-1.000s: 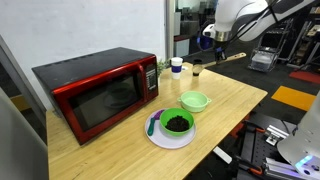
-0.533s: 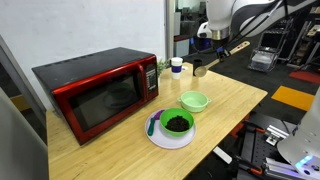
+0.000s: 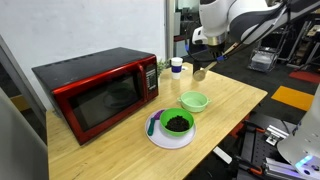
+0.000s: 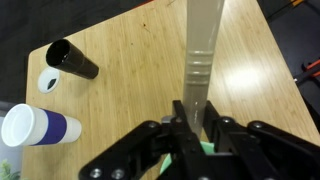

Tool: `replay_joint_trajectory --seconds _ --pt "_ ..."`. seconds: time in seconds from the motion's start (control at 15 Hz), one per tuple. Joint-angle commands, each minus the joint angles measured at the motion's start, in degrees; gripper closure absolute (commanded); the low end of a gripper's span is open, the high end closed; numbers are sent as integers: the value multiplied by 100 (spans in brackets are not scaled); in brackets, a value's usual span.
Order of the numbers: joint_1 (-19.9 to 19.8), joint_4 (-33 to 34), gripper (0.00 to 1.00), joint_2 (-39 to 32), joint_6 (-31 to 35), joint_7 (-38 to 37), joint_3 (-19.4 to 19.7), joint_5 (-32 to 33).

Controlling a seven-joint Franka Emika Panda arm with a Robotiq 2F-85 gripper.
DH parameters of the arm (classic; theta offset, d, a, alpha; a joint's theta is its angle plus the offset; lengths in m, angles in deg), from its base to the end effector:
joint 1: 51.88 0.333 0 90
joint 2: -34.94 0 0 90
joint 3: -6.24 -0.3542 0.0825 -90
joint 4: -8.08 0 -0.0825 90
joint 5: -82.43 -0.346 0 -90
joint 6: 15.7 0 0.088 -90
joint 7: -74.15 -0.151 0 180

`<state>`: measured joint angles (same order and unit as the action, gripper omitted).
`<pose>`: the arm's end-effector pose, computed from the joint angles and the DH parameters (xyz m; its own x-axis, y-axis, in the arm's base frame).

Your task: Use the spoon to pick the objects in the green bowl and put them in the green pot

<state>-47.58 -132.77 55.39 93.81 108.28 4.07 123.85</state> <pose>0.3718 -0.0324 0.4501 0.5205 0.6579 -0.5443 0.8539 -0.4007 0.3323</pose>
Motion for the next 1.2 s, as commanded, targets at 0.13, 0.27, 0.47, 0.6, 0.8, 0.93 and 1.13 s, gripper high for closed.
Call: replay_joint_trajectory --seconds 0.13,0.27,0.47,0.6,0.8,0.93,1.13 --pt "73 33 78 -81 -23 -21 60 24" --pt "72 55 78 -102 -22 -21 59 24" --pt "71 70 78 -115 -22 -21 58 24" --pt "71 70 78 -115 -22 -21 58 24" --pt "71 71 94 -115 -22 -21 58 24" --pt "-3 135 94 -102 -54 38 109 170" --pt "71 284 94 -73 -100 90 26 459"
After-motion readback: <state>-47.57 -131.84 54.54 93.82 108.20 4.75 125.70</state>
